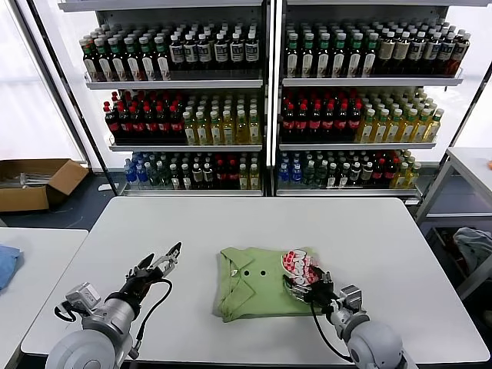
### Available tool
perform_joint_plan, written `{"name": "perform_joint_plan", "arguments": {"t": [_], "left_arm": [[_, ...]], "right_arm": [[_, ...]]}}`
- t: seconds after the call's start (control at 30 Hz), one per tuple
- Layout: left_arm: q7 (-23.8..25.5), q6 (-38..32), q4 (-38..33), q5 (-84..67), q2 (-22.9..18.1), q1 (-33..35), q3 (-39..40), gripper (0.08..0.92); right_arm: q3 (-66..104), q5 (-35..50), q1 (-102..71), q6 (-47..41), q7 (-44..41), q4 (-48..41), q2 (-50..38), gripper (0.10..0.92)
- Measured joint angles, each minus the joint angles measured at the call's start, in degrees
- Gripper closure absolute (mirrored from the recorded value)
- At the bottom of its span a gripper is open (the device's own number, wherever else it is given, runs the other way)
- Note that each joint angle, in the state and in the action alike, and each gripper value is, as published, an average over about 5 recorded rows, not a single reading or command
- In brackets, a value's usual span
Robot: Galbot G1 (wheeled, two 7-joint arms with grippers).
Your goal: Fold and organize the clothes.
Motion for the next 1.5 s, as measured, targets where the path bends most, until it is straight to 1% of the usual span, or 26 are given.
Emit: {"name": "perform_joint_plan", "arguments": {"t": [0.37, 0.73, 0.93, 1.23, 1.5], "left_arm": [[0.41, 0.39, -0.80, 0.07, 1.63, 0.92, -0.85, 0.177], [2.64, 0.05, -0.30, 1.46, 1.99, 3.24, -4.23, 0.177], [3.96, -0.18, 0.15, 1.90, 2.11, 4.28, -5.54, 0.177], [7.29, -0.51, 1.47, 3.61, 2.95, 4.13, -8.27, 0.177], [11.91, -2.41, 2.78, 8.50, 2.81, 4.67, -11.76, 0.177]], "right_arm": [[-1.84, 0.87, 2.50, -0.37, 2.29, 4.17, 2.46, 0.203], [-6.52, -3.94, 5.38, -1.31, 1.53, -1.56, 6.01, 0.203], [-7.05, -4.40, 5.41, -1.22, 1.36, -2.01, 6.13, 0.203], [-3.53, -2.78, 3.10, 1.60, 0.86, 3.73, 4.56, 0.203], [6.09, -1.50, -2.22, 4.75, -0.76, 10.20, 2.93, 0.203]]}}
